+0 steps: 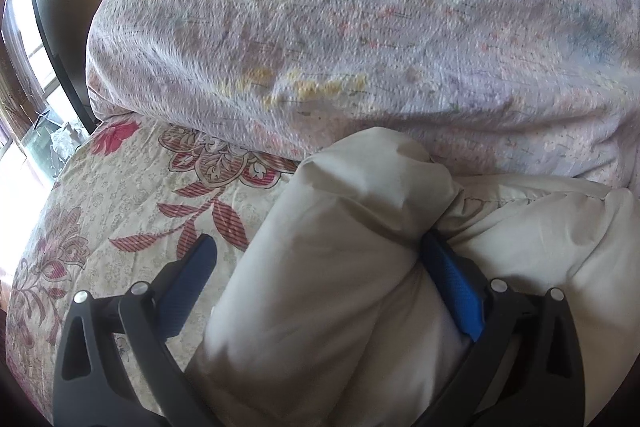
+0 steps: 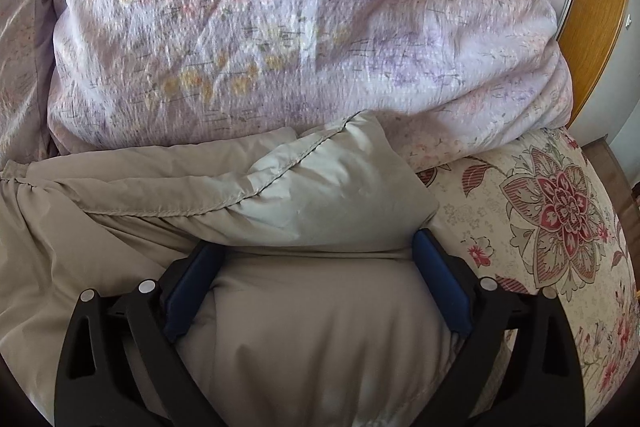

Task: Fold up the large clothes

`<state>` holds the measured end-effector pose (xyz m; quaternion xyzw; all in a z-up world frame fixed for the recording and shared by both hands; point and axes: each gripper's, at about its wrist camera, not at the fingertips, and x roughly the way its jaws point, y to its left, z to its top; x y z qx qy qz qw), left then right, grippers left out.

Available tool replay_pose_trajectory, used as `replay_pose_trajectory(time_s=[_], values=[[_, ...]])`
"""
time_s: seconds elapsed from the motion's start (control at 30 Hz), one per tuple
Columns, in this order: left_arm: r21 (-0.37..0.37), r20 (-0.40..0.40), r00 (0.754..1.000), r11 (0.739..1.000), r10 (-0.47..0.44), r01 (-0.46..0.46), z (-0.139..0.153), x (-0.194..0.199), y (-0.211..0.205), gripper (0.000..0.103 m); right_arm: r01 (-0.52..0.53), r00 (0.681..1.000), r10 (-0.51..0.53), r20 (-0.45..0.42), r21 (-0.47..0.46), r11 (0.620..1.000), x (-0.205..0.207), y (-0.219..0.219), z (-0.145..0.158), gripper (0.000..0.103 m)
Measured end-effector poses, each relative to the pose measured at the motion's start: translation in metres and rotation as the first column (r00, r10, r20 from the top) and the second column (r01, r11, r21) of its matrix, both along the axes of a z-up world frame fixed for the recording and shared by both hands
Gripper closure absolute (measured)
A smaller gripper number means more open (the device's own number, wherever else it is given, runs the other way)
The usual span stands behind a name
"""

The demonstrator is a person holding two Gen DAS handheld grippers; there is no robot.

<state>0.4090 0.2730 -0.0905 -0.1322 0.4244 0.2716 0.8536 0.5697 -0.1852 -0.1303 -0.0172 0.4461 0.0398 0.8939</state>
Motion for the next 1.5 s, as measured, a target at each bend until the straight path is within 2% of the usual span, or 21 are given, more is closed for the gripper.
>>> replay_pose_trajectory(time_s=[0.13, 0.2, 0.33, 0.4, 0.5, 0.53, 0.63, 0.73, 0.83, 0.87, 0.93, 1.0, 1.07, 1.2, 1.33, 1.43, 1.5], values=[[0.034, 0.001, 1.0, 0.999, 0.009, -0.009, 0.001, 0.002, -0.002, 0.002, 0.005, 1.0, -0.005, 0.02, 0.002, 1.0, 0.0, -0.002, 0.002, 0.006], [0.077, 0.01, 1.0, 0.997, 0.022, -0.023, 0.01, -0.002, -0.013, 0.002, 0.009, 0.999, -0.009, 0.033, 0.014, 1.0, -0.006, -0.011, 0.008, 0.006], [0.149, 0.088, 0.996, 0.989, -0.031, 0.017, 0.033, -0.029, -0.029, 0.002, -0.006, 0.997, 0.001, 0.077, 0.064, 0.998, -0.042, -0.029, 0.025, 0.007], [0.149, 0.114, 0.992, 0.988, -0.05, 0.033, 0.038, -0.041, -0.033, 0.002, 0.001, 0.996, -0.008, 0.091, 0.072, 0.997, -0.05, -0.039, 0.027, 0.007], [0.185, 0.089, 0.995, 0.983, -0.037, 0.02, 0.03, -0.044, -0.03, 0.002, 0.022, 0.996, -0.028, 0.088, 0.074, 0.997, -0.047, -0.051, 0.019, 0.007], [0.171, 0.082, 0.996, 0.985, -0.027, 0.013, 0.028, -0.047, -0.029, 0.002, 0.026, 0.996, -0.032, 0.078, 0.079, 0.997, -0.044, -0.054, 0.013, 0.006], [0.068, 0.105, 0.994, 0.998, 0.008, -0.015, 0.019, -0.052, -0.013, 0.002, 0.033, 0.997, -0.038, 0.065, 0.08, 0.996, -0.036, -0.055, 0.001, 0.004], [0.04, 0.104, 0.994, 0.999, 0.018, -0.022, 0.013, -0.049, -0.007, 0.002, 0.033, 0.999, -0.037, 0.032, 0.098, 0.995, -0.035, -0.056, -0.004, 0.002], [0.001, 0.114, 0.993, 1.0, 0.018, -0.019, 0.008, -0.047, -0.003, 0.002, 0.035, 0.999, -0.03, -0.024, 0.203, 0.979, -0.029, -0.07, -0.01, 0.001], [-0.022, 0.124, 0.992, 1.0, 0.021, -0.018, 0.007, -0.049, 0.001, 0.002, 0.036, 0.999, -0.031, -0.025, 0.228, 0.973, -0.03, -0.073, -0.01, 0.001], [-0.063, 0.149, 0.988, 0.998, 0.031, -0.022, 0.005, -0.053, 0.007, 0.002, 0.038, 0.999, -0.035, -0.018, 0.212, 0.976, -0.03, -0.073, -0.009, 0.001], [-0.064, 0.162, 0.986, 0.997, 0.047, -0.037, 0.009, -0.06, 0.007, 0.002, 0.042, 0.999, -0.039, -0.016, 0.202, 0.978, -0.035, -0.075, -0.005, 0.001], [-0.076, 0.187, 0.981, 0.996, 0.054, -0.041, 0.015, -0.075, 0.008, 0.003, 0.053, 0.999, -0.051, -0.013, 0.229, 0.972, -0.056, -0.076, 0.008, 0.001], [-0.179, 0.271, 0.962, 0.984, 0.044, 0.005, 0.029, -0.129, 0.012, 0.003, 0.07, 0.998, -0.065, -0.026, 0.337, 0.939, -0.1, -0.099, 0.029, 0.002], [-0.271, 0.329, 0.942, 0.962, 0.063, 0.03, 0.038, -0.189, 0.015, 0.003, 0.114, 0.993, -0.099, -0.058, 0.399, 0.91, -0.151, -0.116, 0.046, 0.002], [-0.318, 0.35, 0.933, 0.947, 0.081, 0.037, 0.041, -0.224, 0.013, 0.003, 0.184, 0.981, -0.135, -0.136, 0.48, 0.858, -0.178, -0.129, 0.041, 0.004], [-0.359, 0.346, 0.933, 0.933, 0.095, 0.038, 0.04, -0.24, 0.009, 0.003, 0.223, 0.971, -0.137, -0.195, 0.542, 0.81, -0.185, -0.137, 0.034, 0.009]])
